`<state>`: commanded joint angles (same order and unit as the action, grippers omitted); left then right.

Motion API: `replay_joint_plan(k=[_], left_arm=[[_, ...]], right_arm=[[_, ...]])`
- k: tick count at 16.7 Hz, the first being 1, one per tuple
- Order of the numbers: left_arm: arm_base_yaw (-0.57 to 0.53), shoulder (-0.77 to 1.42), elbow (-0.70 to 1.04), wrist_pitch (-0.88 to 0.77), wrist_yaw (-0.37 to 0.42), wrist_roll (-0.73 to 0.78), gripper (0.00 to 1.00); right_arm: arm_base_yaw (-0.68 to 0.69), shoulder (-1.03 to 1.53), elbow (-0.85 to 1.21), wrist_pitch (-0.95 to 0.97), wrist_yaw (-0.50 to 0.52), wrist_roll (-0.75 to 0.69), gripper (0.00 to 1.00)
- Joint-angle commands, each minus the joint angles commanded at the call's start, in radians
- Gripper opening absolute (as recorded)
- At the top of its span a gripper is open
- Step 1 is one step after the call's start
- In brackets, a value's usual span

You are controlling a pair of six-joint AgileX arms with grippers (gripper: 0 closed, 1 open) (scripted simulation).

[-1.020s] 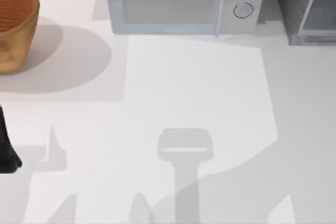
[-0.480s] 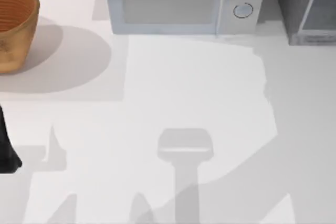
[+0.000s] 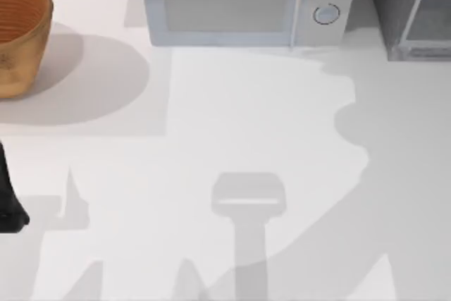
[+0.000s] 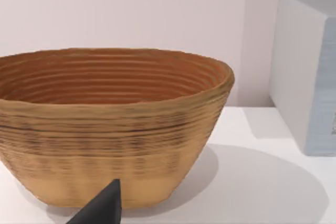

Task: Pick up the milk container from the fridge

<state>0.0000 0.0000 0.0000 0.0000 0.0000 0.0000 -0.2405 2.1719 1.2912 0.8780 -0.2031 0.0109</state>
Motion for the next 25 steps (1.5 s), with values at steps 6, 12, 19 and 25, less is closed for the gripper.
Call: replay_joint_plan(k=[6,12,19,25], left_arm=[[0.0,0.0,0.0,0.0,0.0,0.0,1.0],[0.0,0.0,0.0,0.0,0.0,0.0,1.0],[0.0,0.0,0.0,0.0,0.0,0.0,1.0],[0.0,0.0,0.0,0.0,0.0,0.0,1.0]], right_arm=[[-0.02,-0.113,-0.172,0.066,-0.025,0.002,0.0],[-0.057,-0.274,-0.447,0.17,-0.061,0.002,0.0],[-0.052,-0.287,-0.462,0.17,-0.062,0.004,0.0],[-0.006,-0.536,-0.576,0.024,-0.025,0.001,0.0]])
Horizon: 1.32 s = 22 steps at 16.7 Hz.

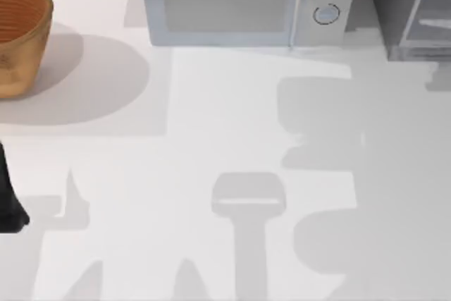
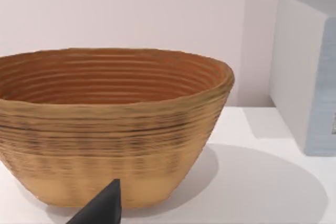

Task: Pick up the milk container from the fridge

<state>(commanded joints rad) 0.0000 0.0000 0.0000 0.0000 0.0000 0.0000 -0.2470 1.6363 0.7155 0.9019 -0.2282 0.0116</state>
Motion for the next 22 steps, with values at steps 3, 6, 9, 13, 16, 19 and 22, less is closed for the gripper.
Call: replay_joint_plan(k=[3,6,9,13,16,19,22], left_arm=[[0.0,0.0,0.0,0.0,0.0,0.0,1.0],[0.0,0.0,0.0,0.0,0.0,0.0,1.0],[0.0,0.0,0.0,0.0,0.0,0.0,1.0],[0.0,0.0,0.0,0.0,0.0,0.0,1.0],[0.0,0.0,0.0,0.0,0.0,0.0,1.0],[0.0,0.0,0.0,0.0,0.0,0.0,1.0],[0.0,0.0,0.0,0.0,0.0,0.0,1.0]], right_arm=[[0.036,-0.257,-0.109,-0.137,0.035,-0.001,0.0],[0.079,-0.576,-0.242,-0.302,0.074,-0.001,0.0],[0.125,-0.914,-0.386,-0.481,0.117,-0.001,0.0],[0.184,-1.312,-0.56,-0.7,0.172,-0.004,0.0],[0.221,-1.513,-0.655,-0.822,0.205,-0.008,0.0],[0.243,-1.619,-0.707,-0.89,0.225,-0.011,0.0],[0.247,-1.636,-0.716,-0.902,0.228,-0.012,0.0]])
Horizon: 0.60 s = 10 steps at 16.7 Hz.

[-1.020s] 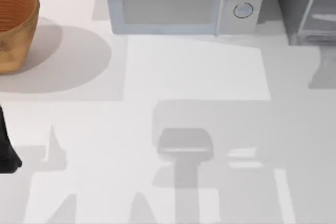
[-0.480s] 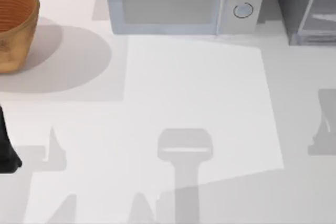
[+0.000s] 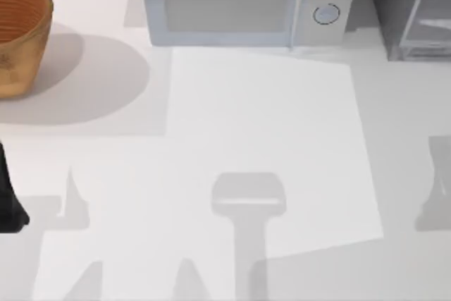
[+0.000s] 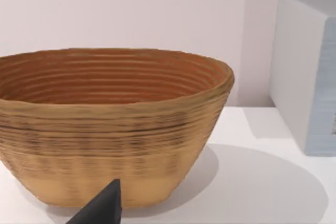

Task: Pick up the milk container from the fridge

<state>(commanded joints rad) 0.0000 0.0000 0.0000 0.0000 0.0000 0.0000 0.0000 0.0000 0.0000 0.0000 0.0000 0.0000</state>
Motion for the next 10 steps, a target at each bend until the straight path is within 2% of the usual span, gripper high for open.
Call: replay_joint_plan(k=[5,10], left_arm=[[0.0,0.0,0.0,0.0,0.0,0.0,1.0],[0.0,0.0,0.0,0.0,0.0,0.0,1.0]], right_arm=[[-0.003,0.014,0.007,0.011,-0.008,0.002,0.0],[-0.007,0.223,0.106,0.184,-0.117,0.001,0.0]])
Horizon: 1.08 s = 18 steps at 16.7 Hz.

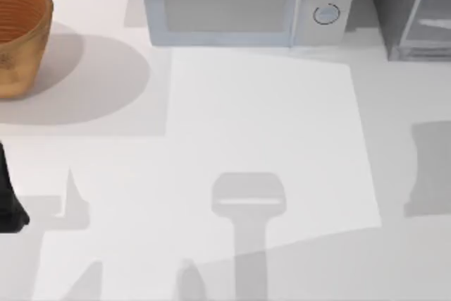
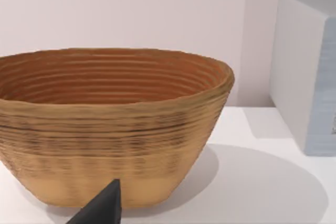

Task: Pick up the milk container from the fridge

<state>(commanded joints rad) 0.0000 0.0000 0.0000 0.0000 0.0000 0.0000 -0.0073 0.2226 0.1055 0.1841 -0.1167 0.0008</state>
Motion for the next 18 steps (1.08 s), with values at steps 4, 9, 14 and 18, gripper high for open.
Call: replay_joint_plan(k=[4,9,14,18], left_arm=[[0.0,0.0,0.0,0.0,0.0,0.0,1.0],[0.0,0.0,0.0,0.0,0.0,0.0,1.0],[0.0,0.0,0.0,0.0,0.0,0.0,1.0],[0.0,0.0,0.0,0.0,0.0,0.0,1.0]], right_arm=[[-0.011,0.356,0.129,0.233,-0.145,0.003,0.0],[-0.029,0.92,0.298,0.549,-0.351,0.017,0.0],[-0.045,1.392,0.453,0.835,-0.534,0.03,0.0],[-0.055,1.642,0.555,1.014,-0.64,0.03,0.0]])
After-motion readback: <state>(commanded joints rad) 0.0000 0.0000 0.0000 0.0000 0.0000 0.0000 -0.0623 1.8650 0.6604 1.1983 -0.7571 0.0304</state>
